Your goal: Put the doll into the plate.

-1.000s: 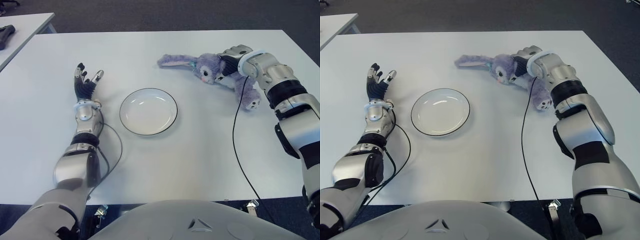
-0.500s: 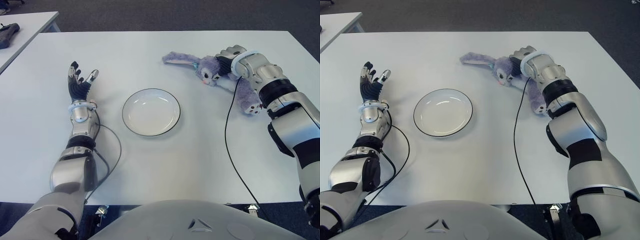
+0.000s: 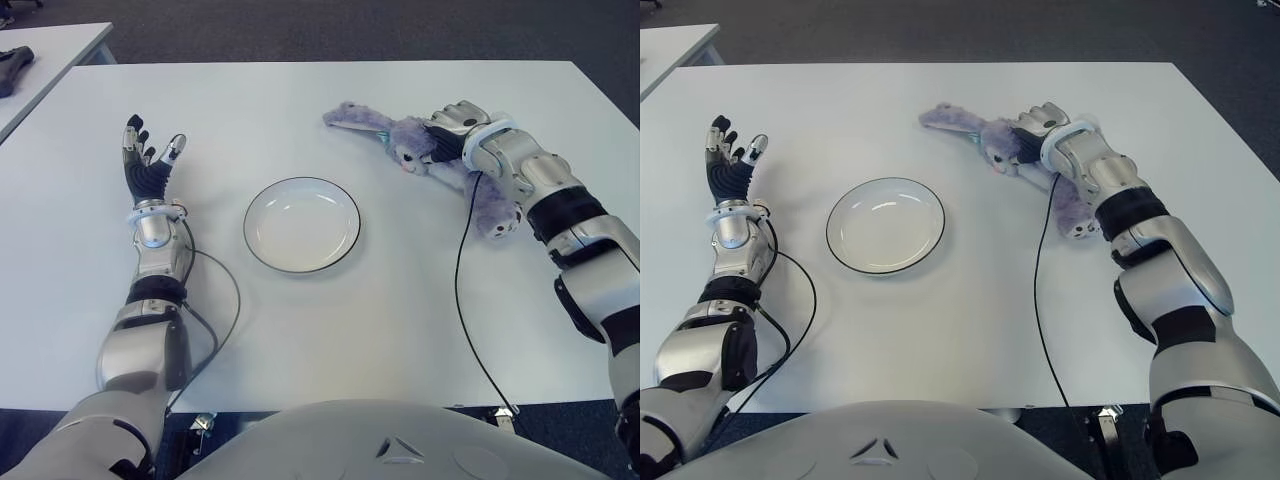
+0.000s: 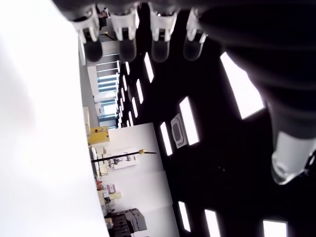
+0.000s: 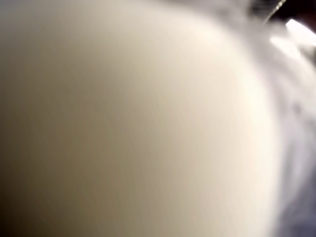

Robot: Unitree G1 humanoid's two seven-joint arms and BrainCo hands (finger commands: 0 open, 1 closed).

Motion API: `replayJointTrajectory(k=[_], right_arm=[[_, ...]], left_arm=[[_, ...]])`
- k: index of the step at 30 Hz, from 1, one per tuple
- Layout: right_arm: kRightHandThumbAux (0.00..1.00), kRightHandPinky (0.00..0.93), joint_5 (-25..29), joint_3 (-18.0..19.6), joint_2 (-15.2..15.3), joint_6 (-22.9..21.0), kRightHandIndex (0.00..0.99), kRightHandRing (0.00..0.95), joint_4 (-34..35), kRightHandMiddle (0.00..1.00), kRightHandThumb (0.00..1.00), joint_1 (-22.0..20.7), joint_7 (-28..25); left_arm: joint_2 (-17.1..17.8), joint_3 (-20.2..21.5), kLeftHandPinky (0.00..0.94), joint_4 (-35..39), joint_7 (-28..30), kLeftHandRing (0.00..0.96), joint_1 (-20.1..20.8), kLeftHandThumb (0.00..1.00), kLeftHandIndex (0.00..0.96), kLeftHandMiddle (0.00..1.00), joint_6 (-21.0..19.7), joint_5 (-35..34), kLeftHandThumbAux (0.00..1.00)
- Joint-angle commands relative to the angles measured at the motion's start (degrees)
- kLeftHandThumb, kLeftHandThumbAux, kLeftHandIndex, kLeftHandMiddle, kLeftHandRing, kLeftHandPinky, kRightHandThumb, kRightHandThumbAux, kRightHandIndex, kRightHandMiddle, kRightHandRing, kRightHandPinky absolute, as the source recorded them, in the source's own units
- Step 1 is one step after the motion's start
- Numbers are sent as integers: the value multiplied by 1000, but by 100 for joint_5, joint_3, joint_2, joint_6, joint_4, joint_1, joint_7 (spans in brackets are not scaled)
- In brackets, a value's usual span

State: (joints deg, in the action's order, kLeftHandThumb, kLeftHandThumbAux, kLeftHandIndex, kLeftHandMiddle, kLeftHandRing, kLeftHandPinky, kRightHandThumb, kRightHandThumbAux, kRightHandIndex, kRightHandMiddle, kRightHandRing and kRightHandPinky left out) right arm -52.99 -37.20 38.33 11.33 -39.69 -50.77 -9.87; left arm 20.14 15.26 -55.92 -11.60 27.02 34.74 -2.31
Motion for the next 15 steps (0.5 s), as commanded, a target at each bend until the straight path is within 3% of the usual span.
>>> replayJointTrajectory(k=[1, 7, 11, 15], right_arm=[[713, 768, 605, -130, -142, 661, 437, 761, 303, 737, 707, 1357, -544], [714, 795, 1072, 358, -269, 911, 439, 760, 265, 742, 707, 1373, 82], [712, 812, 1520, 780, -355, 1510, 441, 783, 53, 769, 707, 1322, 706], [712, 804, 1947, 1146, -380, 1922, 443, 803, 90, 799, 709, 1379, 958]], left_arm=[[-342, -32, 37, -522, -183, 30, -1325, 0, 0, 23, 169, 127, 556], [-367, -26, 44, -600, -153, 35, -1295, 0, 0, 29, 244, 100, 561], [-500, -59, 53, -646, -194, 41, -1268, 0, 0, 34, 303, 117, 564], [-668, -101, 68, -801, -247, 49, -1217, 0, 0, 38, 356, 144, 562]])
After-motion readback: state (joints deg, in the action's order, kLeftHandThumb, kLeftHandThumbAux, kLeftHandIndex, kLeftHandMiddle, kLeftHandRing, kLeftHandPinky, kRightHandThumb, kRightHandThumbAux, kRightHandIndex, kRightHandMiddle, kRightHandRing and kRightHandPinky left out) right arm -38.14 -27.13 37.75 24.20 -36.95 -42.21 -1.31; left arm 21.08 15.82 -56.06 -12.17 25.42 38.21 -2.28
